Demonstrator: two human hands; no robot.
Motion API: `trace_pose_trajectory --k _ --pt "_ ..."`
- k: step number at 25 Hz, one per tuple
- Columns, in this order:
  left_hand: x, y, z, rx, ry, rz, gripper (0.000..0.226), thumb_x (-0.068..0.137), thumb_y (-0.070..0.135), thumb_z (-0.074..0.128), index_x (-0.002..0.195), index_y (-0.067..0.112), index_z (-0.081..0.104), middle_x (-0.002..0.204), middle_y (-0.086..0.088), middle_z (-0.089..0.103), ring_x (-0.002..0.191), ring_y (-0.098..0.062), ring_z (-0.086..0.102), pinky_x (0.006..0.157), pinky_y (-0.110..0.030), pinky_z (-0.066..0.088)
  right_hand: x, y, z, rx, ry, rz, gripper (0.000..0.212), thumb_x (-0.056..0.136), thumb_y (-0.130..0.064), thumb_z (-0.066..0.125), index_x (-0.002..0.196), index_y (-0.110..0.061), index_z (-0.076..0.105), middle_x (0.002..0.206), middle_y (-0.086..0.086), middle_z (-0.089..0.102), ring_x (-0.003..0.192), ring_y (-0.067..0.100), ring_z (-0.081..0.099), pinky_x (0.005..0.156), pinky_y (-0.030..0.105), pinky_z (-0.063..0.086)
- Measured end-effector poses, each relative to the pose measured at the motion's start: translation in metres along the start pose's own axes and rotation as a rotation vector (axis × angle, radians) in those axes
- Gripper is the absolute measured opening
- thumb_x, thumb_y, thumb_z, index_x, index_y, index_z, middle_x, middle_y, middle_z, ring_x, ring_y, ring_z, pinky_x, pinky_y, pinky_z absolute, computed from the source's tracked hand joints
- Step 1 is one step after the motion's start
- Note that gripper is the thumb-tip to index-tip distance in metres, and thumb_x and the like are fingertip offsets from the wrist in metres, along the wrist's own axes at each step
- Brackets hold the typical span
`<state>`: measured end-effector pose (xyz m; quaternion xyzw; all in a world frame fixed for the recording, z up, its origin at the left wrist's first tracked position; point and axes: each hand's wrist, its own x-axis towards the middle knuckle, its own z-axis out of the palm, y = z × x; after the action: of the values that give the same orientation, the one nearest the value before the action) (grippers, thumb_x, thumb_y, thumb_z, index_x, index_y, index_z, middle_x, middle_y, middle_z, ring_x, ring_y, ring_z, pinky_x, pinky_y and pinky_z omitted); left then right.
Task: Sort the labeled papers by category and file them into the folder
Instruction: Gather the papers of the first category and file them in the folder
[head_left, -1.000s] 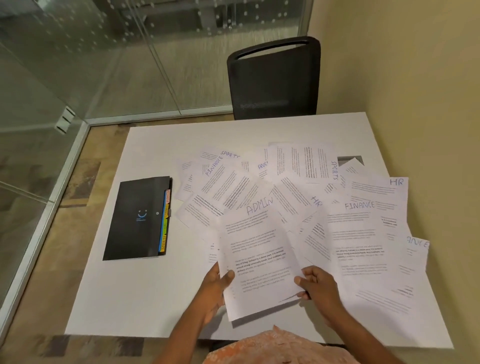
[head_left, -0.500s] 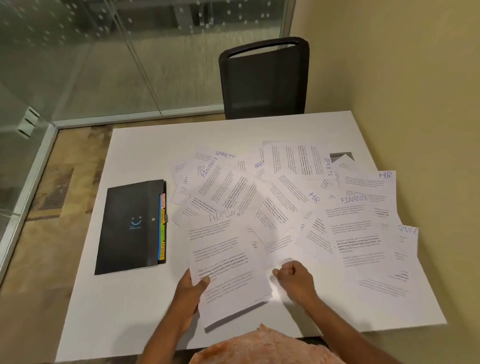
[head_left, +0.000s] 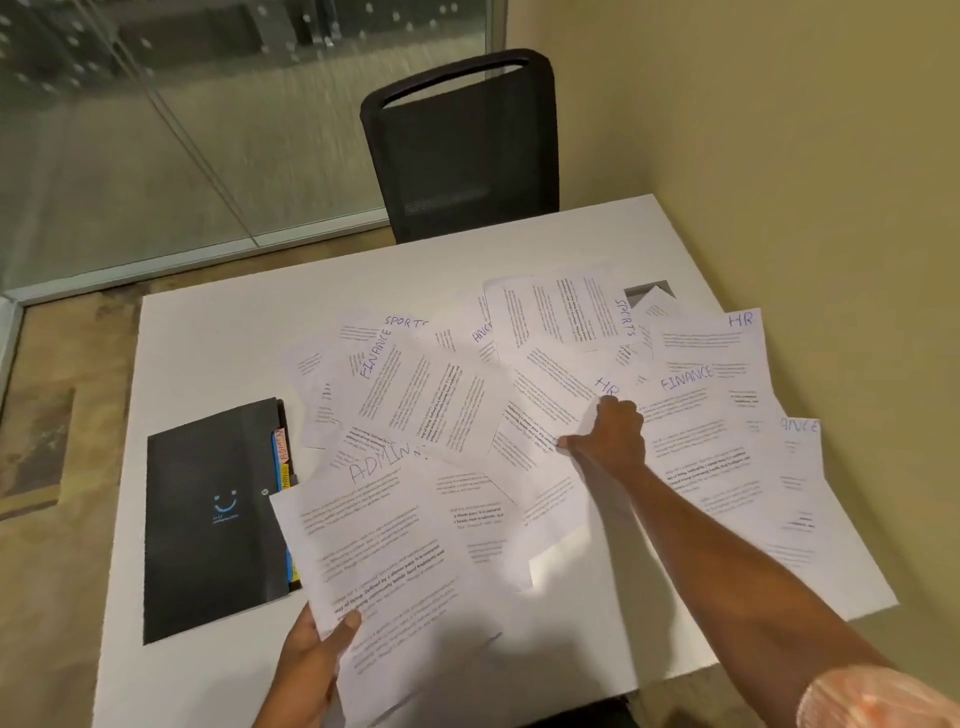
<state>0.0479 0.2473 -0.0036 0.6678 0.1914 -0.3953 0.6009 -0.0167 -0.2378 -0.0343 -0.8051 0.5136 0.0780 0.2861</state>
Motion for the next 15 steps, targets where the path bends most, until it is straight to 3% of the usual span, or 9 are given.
trace_pose_trajectory --k 3,5,10,15 --pt "0.015 -0.001 0.007 -0.007 0.051 -0.012 0.048 0.098 0.0 0.068 0.139 0.023 0.064 0.135 -0.012 0.073 0.122 -0.038 0.068 0.115 -0.059 0.045 0.042 0.005 -0.005 -0.097 0.024 -0.052 0.139 0.049 -0.091 0.081 0.15 -0.007 0.036 0.144 0.02 0.044 0.136 0.04 0.043 0.099 0.056 0.053" --pt "0.018 -0.001 0.012 -0.047 0.044 -0.007 0.05 0.098 0.0 0.068 0.142 0.022 0.062 0.133 -0.009 0.074 0.123 -0.037 0.068 0.115 -0.058 0.044 0.056 0.004 -0.004 -0.199 0.002 -0.029 0.143 0.052 -0.085 0.087 0.157 -0.01 0.025 0.149 0.019 0.039 0.138 0.04 0.041 0.101 0.057 0.052" --pt "0.03 -0.009 0.029 -0.071 0.048 0.006 0.057 0.099 -0.005 0.062 0.15 0.019 0.056 0.14 -0.009 0.07 0.132 -0.037 0.063 0.111 -0.046 0.05 0.064 0.002 0.003 -0.152 0.043 -0.02 0.122 0.051 -0.064 0.101 0.14 -0.004 0.041 0.135 0.016 0.044 0.125 0.036 0.047 0.084 0.051 0.057" --pt "0.032 0.002 0.059 -0.088 0.008 0.02 0.054 0.101 -0.008 0.057 0.148 0.018 0.057 0.138 -0.01 0.071 0.129 -0.035 0.065 0.101 -0.039 0.058 0.066 -0.004 0.003 -0.075 0.062 0.02 0.104 0.059 -0.044 0.105 0.135 -0.004 0.046 0.13 0.014 0.053 0.121 0.035 0.055 0.087 0.051 0.059"
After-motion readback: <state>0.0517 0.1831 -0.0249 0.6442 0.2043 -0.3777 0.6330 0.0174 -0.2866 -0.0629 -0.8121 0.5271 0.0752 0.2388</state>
